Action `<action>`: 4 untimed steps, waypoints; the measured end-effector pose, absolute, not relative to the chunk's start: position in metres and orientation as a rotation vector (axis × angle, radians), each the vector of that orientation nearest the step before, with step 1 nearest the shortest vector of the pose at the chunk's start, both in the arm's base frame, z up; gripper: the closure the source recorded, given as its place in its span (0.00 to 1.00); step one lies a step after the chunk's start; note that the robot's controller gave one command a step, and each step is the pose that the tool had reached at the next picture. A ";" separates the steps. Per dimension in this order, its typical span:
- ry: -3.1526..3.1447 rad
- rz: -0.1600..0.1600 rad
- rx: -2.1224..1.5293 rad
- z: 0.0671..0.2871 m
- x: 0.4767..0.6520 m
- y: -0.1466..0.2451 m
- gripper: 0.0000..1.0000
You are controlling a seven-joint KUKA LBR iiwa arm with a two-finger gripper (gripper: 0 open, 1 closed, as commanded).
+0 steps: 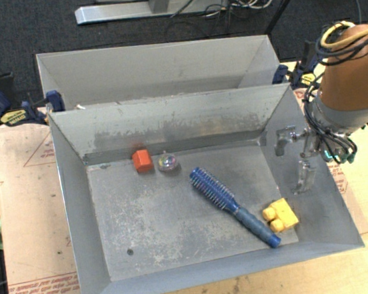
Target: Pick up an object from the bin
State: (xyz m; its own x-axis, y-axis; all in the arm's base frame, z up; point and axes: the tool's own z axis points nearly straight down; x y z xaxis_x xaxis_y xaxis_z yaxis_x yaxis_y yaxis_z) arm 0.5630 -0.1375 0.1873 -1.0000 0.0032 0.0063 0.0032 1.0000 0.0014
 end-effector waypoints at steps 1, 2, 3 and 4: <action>-3.134 -0.007 -0.066 0.120 0.555 -0.099 0.00; -3.106 -0.006 0.439 0.070 0.512 -0.039 0.00; -3.120 0.002 0.439 0.073 0.516 -0.041 1.00; -3.137 -0.003 0.263 0.080 0.568 -0.012 1.00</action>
Offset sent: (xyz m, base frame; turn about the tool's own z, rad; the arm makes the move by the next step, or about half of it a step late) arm -0.0062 0.0349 -0.0629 0.0425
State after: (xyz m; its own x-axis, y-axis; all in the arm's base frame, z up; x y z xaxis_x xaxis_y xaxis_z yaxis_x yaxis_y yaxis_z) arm 0.5679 -0.0120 0.0804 -0.9861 -0.1662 -0.0067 -0.1662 0.9861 0.0013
